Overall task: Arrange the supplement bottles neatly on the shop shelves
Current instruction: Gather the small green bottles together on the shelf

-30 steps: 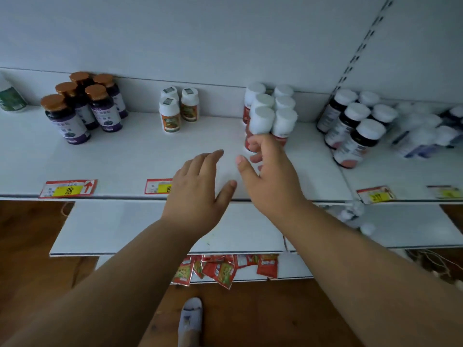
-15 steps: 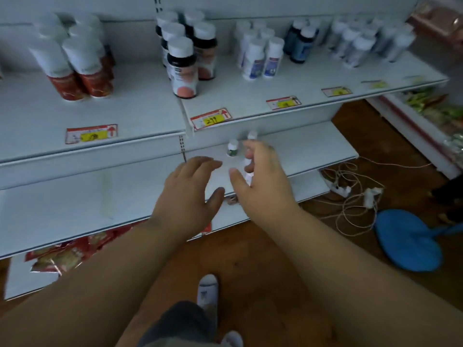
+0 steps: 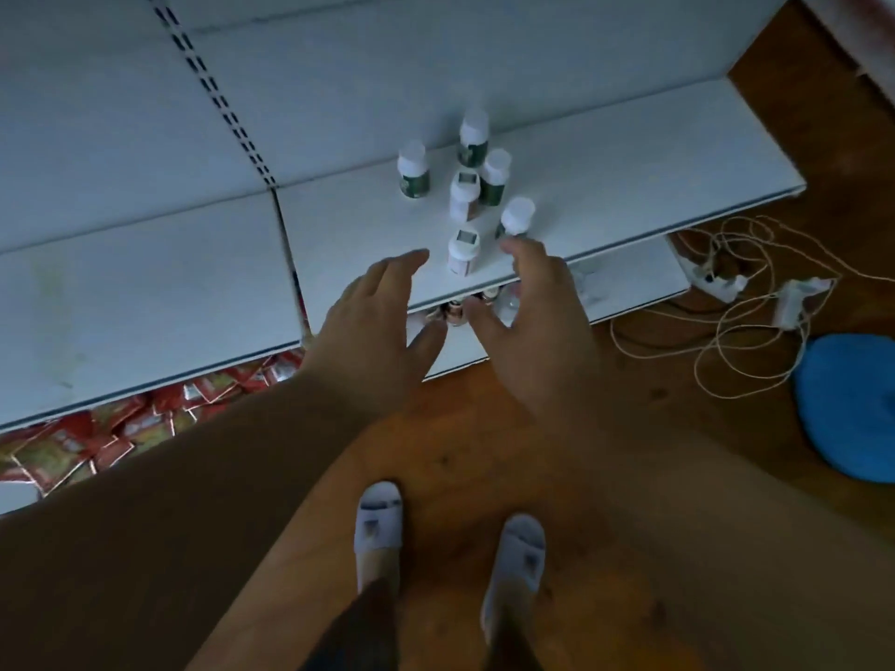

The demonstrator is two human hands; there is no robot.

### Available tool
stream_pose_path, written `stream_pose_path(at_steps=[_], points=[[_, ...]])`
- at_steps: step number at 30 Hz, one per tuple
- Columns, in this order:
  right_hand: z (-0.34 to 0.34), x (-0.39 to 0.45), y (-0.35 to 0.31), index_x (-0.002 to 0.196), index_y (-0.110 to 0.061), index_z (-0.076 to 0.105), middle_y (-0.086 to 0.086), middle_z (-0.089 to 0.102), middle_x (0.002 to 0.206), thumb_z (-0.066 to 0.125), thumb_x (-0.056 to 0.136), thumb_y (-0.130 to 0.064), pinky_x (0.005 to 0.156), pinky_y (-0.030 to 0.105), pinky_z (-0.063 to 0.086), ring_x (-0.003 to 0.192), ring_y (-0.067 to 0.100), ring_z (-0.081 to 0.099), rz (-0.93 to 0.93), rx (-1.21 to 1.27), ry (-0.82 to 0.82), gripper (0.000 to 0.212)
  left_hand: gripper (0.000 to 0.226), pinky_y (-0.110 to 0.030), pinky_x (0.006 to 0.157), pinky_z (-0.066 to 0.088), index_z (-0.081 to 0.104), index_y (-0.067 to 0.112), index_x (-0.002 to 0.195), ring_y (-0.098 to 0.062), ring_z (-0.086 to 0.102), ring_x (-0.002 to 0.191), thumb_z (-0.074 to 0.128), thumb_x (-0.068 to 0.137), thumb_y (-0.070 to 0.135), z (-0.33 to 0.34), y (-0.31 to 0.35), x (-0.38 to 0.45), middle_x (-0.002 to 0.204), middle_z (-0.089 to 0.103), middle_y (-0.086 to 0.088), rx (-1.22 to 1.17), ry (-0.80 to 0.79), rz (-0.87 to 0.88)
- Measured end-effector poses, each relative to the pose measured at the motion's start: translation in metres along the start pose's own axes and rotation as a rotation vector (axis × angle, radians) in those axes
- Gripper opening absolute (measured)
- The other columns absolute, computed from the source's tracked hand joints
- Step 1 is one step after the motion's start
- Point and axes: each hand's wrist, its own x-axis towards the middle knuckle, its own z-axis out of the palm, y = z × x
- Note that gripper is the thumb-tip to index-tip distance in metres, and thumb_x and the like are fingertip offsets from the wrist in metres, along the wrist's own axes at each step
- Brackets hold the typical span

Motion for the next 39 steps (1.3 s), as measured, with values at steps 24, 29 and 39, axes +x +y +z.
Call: stream_pose_path(at_steps=[24, 29, 39], points=[[0.199, 0.148, 0.176, 0.132, -0.031, 0.041, -0.006, 0.061, 0.116, 0.071, 0.088, -0.018, 0.081, 0.025, 0.055, 0.099, 0.012, 0.064, 0.153, 0.568, 0.055, 0.055, 0.084, -0.023, 0.106, 0.026, 0.017, 0.03, 0.153, -0.011, 0.03, 0.141, 0.066, 0.087, 0.043, 0.189, -0.136, 0.112, 0.157, 0.028, 0.008, 0.043, 0.03, -0.016], [0.171, 0.098, 0.148, 0.108, -0.022, 0.062, 0.01, 0.064, 0.1, 0.055, 0.093, -0.026, 0.084, 0.044, 0.058, 0.096, 0.025, 0.068, 0.613, 1.321, -0.19, 0.017, 0.089, -0.02, 0.104, 0.025, 0.013, 0.037, 0.153, 0.005, 0.023, 0.139, 0.039, 0.079, 0.081, 0.162, -0.115, 0.067, 0.156, 0.022, 0.018, -0.193, -0.038, -0.019], [0.014, -0.01, 0.029, 0.099, -0.03, 0.061, 0.006, 0.064, 0.088, 0.058, 0.097, -0.037, 0.07, 0.044, 0.056, 0.078, 0.026, 0.066, 0.34, 1.144, -0.391, 0.009, 0.105, -0.031, 0.11, 0.024, 0.018, 0.027, 0.154, -0.009, 0.022, 0.143, 0.026, 0.072, 0.092, 0.038, 0.019, -0.073, 0.158, 0.023, 0.005, -0.064, -0.002, -0.151]])
